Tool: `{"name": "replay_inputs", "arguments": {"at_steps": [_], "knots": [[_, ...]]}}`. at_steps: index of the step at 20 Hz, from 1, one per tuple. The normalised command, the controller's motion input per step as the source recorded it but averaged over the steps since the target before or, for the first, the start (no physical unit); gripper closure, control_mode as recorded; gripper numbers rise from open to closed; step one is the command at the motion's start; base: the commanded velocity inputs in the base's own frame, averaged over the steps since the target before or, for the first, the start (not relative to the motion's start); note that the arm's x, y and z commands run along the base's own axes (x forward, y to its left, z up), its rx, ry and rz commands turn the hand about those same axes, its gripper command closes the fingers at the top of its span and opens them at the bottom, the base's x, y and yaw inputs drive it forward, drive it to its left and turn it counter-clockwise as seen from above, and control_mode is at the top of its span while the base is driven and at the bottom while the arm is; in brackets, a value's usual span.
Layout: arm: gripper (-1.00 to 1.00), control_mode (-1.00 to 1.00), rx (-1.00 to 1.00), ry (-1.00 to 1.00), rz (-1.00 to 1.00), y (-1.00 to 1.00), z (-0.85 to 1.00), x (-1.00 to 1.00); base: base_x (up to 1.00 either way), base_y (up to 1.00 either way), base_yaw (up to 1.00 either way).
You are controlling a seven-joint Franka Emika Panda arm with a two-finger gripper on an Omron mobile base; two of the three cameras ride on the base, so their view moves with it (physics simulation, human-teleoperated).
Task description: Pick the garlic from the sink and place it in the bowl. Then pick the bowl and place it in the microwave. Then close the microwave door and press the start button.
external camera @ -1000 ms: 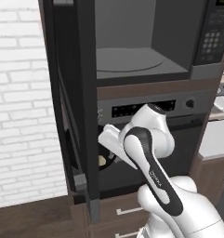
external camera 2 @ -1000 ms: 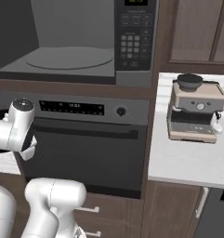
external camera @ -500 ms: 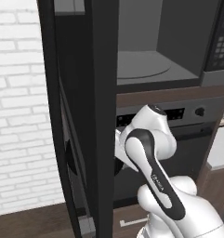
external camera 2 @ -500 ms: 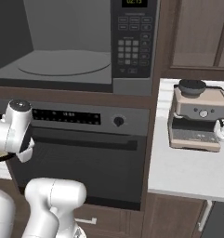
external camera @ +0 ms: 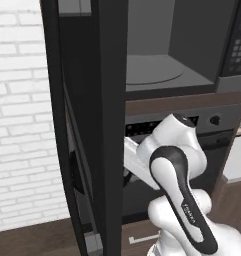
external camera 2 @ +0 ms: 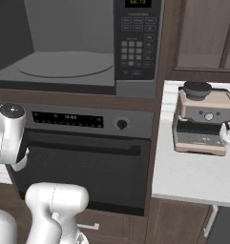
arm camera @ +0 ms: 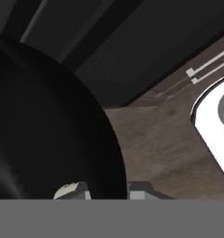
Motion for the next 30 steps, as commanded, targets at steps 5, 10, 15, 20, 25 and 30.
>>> {"name": "replay_inputs", "arguments": {"at_steps": [5,10,15,20,25,30], "knots": [[1.0,-1.0,0.1,-0.1,-0.12,-0.62,0.79,-0.96,0.0,0.0,0.0],[1.0,-1.0,0.09,-0.09,-0.14,-0.93,0.83,-0.51,0.0,0.0,0.0],[1.0,-1.0,0.04,-0.08,-0.18,-0.68,0.85,-0.08,0.0,0.0,0.0],[1.0,-1.0,0.0,-0.12,-0.23,-0.15,0.94,0.06,0.0,0.0,0.0],[1.0,-1.0,0.0,-0.09,-0.22,-0.13,0.62,0.31,0.0,0.0,0.0],[1.0,-1.0,0.0,0.02,-0.14,-0.31,0.09,0.63,0.0,0.0,0.0]]}}
